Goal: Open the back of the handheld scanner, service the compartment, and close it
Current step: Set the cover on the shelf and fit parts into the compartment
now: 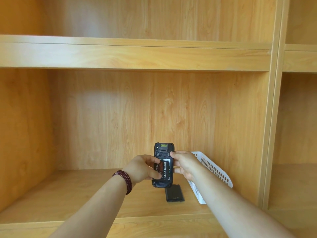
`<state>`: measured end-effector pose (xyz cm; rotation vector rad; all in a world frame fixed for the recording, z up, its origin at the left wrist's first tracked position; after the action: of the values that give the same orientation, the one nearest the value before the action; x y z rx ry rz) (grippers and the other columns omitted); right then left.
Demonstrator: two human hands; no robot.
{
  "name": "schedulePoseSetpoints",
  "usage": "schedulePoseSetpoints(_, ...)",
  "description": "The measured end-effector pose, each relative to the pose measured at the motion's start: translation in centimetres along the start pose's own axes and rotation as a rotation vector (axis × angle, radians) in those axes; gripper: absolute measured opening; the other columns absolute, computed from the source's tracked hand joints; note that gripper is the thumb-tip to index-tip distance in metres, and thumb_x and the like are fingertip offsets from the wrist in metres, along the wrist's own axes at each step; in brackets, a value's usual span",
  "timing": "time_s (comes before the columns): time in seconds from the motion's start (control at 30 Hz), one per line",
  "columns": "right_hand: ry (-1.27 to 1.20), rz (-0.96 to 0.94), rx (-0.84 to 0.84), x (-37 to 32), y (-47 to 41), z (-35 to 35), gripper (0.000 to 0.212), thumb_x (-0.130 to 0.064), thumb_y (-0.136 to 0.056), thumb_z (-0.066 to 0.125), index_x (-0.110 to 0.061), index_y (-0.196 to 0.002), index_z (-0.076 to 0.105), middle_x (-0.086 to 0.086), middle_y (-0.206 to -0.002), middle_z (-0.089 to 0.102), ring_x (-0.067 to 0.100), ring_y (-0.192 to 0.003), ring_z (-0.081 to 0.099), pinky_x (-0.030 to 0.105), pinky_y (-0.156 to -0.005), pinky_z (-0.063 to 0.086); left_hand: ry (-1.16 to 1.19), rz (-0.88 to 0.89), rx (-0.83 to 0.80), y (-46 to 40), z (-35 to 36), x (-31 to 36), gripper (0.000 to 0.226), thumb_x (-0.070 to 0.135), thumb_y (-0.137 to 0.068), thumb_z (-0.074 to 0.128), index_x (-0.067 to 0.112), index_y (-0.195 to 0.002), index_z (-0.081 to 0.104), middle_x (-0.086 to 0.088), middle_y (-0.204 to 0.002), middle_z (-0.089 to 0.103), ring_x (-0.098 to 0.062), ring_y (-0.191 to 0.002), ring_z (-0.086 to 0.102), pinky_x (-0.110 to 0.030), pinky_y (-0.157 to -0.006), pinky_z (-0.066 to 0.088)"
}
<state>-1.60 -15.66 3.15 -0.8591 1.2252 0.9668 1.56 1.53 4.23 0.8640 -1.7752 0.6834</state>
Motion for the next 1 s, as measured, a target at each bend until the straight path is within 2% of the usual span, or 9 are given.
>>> schedulePoseSetpoints(0.1,-0.007,0.008,0.007,0.2,-0.1,-0.1,0.022,-0.010,-0.096,0.057,0.003,-0.114,0.060,0.019,-0.108,0.071,0.029,-0.094,0.070,0.041,-0.069,0.059,-0.148,0.045,0.010,0.1,0.2,-0.1,0.053,0.003,-0.063,0.084,0.028,-0.106,0.067,0.003,-0.111,0.065,-0.018,-0.100,0.067,-0.034,-0.096,0.052)
schedulePoseSetpoints(0.2,-0.024,0.021,0.004,0.3,-0.2,0.0,0.021,-0.009,-0.096,0.057,0.003,-0.113,0.061,0.020,-0.108,0.071,0.028,-0.091,0.070,0.041,-0.068,0.059,-0.250,0.071,0.018,0.3,0.4,-0.1,0.062,0.009,-0.061,0.086,0.031,-0.114,0.063,0.003,-0.120,0.059,-0.017,-0.103,0.064,-0.033,-0.094,0.052)
schedulePoseSetpoints(0.33,-0.038,0.033,-0.005,0.4,-0.3,0.2,0.024,-0.009,-0.096,0.057,0.004,-0.116,0.060,0.022,-0.113,0.069,0.028,-0.090,0.069,0.041,-0.066,0.058,-0.450,0.146,0.087,0.6,0.9,0.1,0.068,0.008,-0.063,0.086,0.018,-0.125,0.060,0.006,-0.127,0.043,-0.019,-0.105,0.058,-0.031,-0.088,0.054)
schedulePoseSetpoints(0.5,-0.019,0.025,-0.019,0.2,-0.3,0.3,0.024,-0.009,-0.096,0.057,0.004,-0.116,0.060,0.022,-0.112,0.070,0.029,-0.094,0.069,0.042,-0.070,0.059,-0.622,0.240,0.102,0.5,0.8,0.1,0.069,0.018,-0.066,0.088,0.014,-0.130,0.060,0.008,-0.122,0.045,-0.010,-0.093,0.051,-0.020,-0.085,0.048)
schedulePoseSetpoints(0.6,-0.012,0.026,-0.021,0.3,-0.3,0.3,0.024,-0.010,-0.096,0.057,0.003,-0.116,0.061,0.021,-0.111,0.071,0.029,-0.093,0.070,0.040,-0.068,0.059,-0.738,0.292,0.088,0.6,0.9,0.3,0.070,0.027,-0.070,0.085,0.014,-0.133,0.058,0.008,-0.124,0.045,-0.009,-0.095,0.047,-0.019,-0.088,0.044)
schedulePoseSetpoints(0.7,-0.010,0.025,-0.037,0.3,-0.2,0.3,0.024,-0.010,-0.096,0.057,0.003,-0.115,0.062,0.021,-0.111,0.071,0.028,-0.091,0.070,0.038,-0.066,0.058,-0.829,0.338,0.102,0.8,0.8,0.3,0.069,0.042,-0.075,0.078,0.021,-0.137,0.054,0.010,-0.129,0.043,-0.010,-0.110,0.043,-0.025,-0.098,0.040)
schedulePoseSetpoints(0.77,-0.012,0.023,-0.045,0.2,-0.2,0.3,0.025,-0.010,-0.096,0.057,0.004,-0.116,0.062,0.021,-0.111,0.071,0.028,-0.092,0.070,0.039,-0.067,0.059,-1.007,0.390,0.154,1.0,0.6,0.4,0.066,0.054,-0.080,0.067,0.030,-0.139,0.050,0.011,-0.133,0.042,-0.014,-0.120,0.040,-0.033,-0.103,0.037)
schedulePoseSetpoints(0.83,-0.024,0.021,-0.051,0.0,-0.3,0.2,0.025,-0.011,-0.097,0.056,0.004,-0.116,0.062,0.021,-0.112,0.070,0.028,-0.092,0.070,0.039,-0.066,0.059,-1.156,0.457,0.213,1.2,0.5,0.5,0.062,0.060,-0.084,0.057,0.038,-0.141,0.045,0.013,-0.136,0.041,-0.015,-0.121,0.039,-0.035,-0.103,0.035)
schedulePoseSetpoints(1.0,-0.032,0.013,-0.063,-0.5,-0.3,0.4,0.028,-0.011,-0.096,0.057,0.003,-0.120,0.060,0.021,-0.113,0.070,0.026,-0.086,0.070,0.037,-0.061,0.059,-1.190,0.571,0.275,1.3,0.4,0.0,0.057,0.062,-0.087,0.047,0.041,-0.140,0.045,0.011,-0.134,0.041,-0.017,-0.119,0.041,-0.036,-0.102,0.034)
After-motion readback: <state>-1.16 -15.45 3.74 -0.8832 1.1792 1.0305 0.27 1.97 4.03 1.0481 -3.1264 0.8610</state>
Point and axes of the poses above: each hand's wrist, its own y-axis away from the middle knuckle, its own z-axis out of the palm, x = y × z, the point moved 3 cm from there along -y, towards the middle knuckle
